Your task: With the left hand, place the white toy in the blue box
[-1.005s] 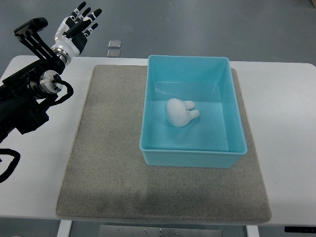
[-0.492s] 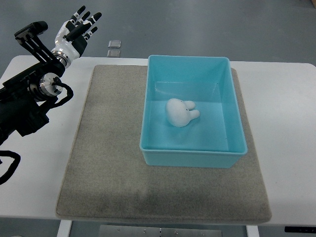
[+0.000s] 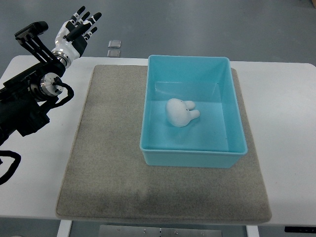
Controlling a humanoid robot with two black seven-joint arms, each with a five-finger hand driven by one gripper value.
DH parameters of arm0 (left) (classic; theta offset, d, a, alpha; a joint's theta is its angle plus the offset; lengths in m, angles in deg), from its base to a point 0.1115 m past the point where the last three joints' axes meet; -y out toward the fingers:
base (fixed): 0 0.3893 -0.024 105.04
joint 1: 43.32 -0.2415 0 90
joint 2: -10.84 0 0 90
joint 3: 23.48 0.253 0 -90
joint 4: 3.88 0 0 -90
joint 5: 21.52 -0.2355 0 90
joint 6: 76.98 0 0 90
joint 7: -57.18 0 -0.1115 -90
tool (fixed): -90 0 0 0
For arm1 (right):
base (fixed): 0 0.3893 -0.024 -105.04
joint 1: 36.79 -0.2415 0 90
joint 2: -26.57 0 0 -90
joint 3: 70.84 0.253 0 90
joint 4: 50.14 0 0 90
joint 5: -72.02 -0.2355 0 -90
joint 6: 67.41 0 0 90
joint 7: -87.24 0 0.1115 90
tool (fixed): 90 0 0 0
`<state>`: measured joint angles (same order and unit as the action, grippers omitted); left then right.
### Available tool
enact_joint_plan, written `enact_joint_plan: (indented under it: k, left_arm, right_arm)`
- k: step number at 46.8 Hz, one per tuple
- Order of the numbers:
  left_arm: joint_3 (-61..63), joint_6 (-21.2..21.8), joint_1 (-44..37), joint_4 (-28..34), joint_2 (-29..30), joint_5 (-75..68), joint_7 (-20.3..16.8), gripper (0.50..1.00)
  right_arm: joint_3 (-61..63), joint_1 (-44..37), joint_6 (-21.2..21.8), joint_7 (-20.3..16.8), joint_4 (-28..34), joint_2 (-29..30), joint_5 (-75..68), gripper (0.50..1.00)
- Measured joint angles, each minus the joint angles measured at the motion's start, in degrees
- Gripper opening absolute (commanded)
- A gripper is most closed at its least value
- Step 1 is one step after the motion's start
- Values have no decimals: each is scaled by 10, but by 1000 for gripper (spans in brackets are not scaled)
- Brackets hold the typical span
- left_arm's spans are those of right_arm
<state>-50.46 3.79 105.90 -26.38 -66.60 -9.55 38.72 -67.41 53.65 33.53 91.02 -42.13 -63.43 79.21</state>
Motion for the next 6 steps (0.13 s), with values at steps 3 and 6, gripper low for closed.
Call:
enact_joint_plan:
  k: [3,6]
  left_arm:
    - [0,0,0,0,0,0,0,996]
    - [0,0,0,0,0,1,0,996]
  right_arm:
    - [-1,0,0,0,0,0,0,936]
    - [-1,1,-2,0,0,0,1,936]
